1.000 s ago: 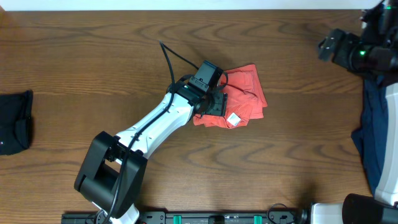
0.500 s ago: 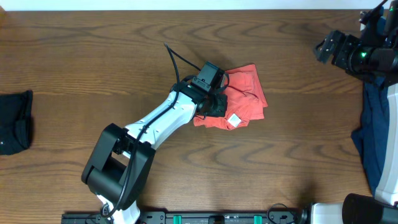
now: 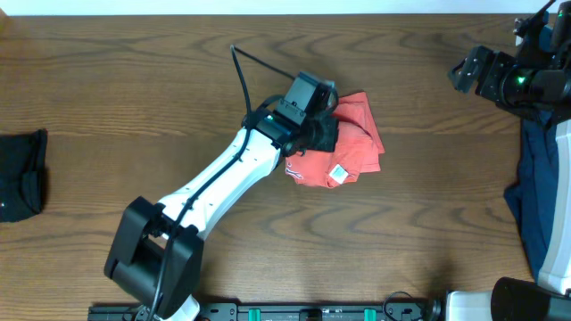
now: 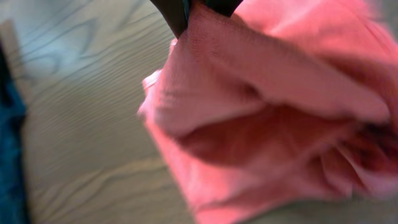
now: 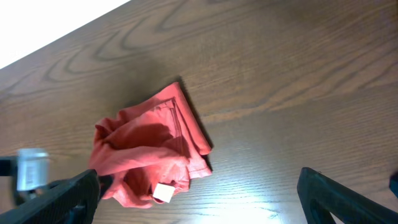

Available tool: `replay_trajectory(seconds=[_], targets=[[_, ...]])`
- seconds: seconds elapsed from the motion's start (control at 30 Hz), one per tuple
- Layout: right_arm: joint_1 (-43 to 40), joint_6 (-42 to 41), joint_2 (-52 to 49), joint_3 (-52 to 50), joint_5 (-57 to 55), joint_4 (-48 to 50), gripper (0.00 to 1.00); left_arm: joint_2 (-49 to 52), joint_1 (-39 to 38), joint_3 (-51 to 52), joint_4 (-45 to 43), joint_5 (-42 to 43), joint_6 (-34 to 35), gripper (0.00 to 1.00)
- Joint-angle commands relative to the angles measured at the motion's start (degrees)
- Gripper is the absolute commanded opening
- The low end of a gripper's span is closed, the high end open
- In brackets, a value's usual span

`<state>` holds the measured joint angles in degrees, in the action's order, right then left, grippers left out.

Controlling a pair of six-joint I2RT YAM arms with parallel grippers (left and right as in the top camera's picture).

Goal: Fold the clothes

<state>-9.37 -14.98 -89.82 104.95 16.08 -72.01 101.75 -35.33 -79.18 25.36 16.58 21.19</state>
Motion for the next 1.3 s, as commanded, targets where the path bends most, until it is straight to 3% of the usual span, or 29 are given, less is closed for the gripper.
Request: replay_trajectory(seconds=[0.0, 0.37, 0.57, 0.73, 1.27], targets=[[0.0, 0.9, 1.2, 0.4, -0.2, 0.0, 0.99, -1.4, -0.1, -2.6, -1.0, 0.8, 0.5, 0.06], [0.0, 0.9, 1.1, 0.4, -0.2, -0.9, 0.99, 0.8, -0.1, -2.6, -10.7, 0.8, 3.8, 0.06], [0.0, 0.9, 1.1, 0.4, -0.2, -1.0, 0.99, 2.3, -0.8, -2.6, -14.7, 1.0, 5.2, 0.14], [0.0, 0.9, 1.0, 0.4, -0.2, -1.1, 0.99, 5.7, -1.1, -2.6, -20.5, 1.0, 10.1, 0.15], [0.0, 0.9, 1.0, 0.4, -0.2, -1.3, 0.99, 14.6, -1.0, -7.8, -33.5, 2.4, 17.3, 0.07]])
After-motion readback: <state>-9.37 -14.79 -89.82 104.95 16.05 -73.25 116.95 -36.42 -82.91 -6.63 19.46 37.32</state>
